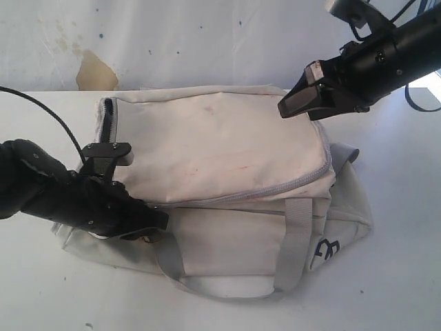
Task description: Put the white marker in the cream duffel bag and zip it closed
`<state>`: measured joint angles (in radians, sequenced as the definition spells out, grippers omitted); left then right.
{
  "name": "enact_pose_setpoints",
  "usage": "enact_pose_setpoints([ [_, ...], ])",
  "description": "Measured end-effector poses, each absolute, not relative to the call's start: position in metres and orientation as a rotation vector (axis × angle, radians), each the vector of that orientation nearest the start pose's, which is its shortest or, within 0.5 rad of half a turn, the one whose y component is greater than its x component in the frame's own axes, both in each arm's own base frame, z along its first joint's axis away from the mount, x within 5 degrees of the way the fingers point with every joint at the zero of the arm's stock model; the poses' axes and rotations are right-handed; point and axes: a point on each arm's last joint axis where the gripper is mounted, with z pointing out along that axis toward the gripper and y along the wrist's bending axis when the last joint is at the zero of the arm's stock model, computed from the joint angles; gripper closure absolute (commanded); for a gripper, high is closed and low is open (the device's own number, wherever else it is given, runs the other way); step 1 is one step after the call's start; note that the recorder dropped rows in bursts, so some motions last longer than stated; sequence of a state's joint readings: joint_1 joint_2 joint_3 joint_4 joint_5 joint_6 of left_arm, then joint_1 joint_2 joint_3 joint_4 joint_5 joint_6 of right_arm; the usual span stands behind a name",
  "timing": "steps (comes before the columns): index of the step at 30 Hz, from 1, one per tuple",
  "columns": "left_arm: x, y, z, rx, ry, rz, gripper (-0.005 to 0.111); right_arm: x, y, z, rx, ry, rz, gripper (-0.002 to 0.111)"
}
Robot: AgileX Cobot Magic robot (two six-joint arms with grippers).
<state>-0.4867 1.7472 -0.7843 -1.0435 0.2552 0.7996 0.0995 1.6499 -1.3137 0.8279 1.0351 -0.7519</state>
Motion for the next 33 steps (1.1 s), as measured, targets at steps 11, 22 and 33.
enact_pose_setpoints([
  [11,0.261,-0.167,0.149,0.491,2.594,-0.614,0.107,0.332,0.093,0.298,-0.666,2.428,0.854,0.051],
  [22,0.253,-0.140,0.187,0.539,2.590,-0.617,0.107,0.315,0.152,0.299,-1.253,2.099,0.724,0.051],
  [33,0.248,-0.135,0.218,0.532,2.463,-0.598,0.107,0.299,0.219,0.273,-1.604,1.840,0.649,0.051],
])
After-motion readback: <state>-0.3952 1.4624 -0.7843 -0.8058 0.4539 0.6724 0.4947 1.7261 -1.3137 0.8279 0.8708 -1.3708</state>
